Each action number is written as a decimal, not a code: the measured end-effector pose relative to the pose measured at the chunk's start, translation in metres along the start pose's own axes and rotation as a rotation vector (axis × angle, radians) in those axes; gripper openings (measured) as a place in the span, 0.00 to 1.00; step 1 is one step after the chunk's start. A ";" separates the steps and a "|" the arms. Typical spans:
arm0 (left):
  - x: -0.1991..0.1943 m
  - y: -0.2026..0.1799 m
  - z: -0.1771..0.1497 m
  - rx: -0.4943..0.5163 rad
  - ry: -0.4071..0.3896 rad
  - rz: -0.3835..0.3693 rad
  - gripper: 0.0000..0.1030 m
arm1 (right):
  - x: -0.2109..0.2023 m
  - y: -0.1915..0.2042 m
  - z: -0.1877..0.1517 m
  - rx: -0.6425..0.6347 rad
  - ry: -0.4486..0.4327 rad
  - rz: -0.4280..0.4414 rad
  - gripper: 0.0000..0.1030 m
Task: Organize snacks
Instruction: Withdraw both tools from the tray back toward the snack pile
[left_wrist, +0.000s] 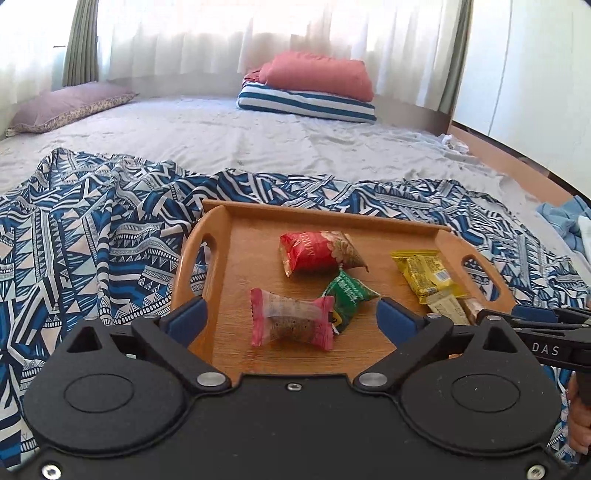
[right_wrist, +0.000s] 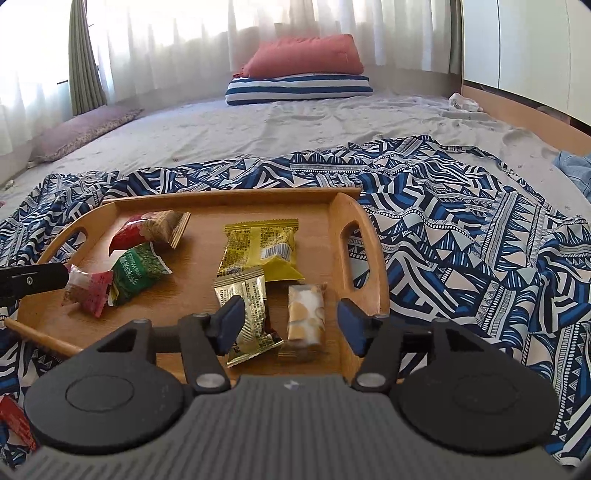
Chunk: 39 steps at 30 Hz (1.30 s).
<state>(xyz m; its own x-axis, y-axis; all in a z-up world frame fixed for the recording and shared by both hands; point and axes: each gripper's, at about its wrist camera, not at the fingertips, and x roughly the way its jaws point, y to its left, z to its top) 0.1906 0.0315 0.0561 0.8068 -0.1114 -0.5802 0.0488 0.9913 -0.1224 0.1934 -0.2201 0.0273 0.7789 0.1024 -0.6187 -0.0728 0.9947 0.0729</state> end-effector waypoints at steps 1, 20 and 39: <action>-0.005 -0.001 -0.001 0.008 -0.006 -0.009 0.98 | -0.004 0.001 0.000 -0.006 -0.005 0.005 0.74; -0.095 -0.011 -0.026 0.073 -0.068 -0.110 1.00 | -0.078 0.023 -0.018 -0.123 -0.093 0.068 0.99; -0.114 -0.006 -0.086 0.077 0.013 -0.101 1.00 | -0.114 0.052 -0.066 -0.247 -0.108 0.108 1.00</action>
<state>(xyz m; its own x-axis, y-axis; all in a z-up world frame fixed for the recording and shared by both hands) 0.0482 0.0320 0.0537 0.7875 -0.2118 -0.5787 0.1756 0.9773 -0.1187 0.0595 -0.1792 0.0499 0.8192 0.2193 -0.5299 -0.2980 0.9522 -0.0666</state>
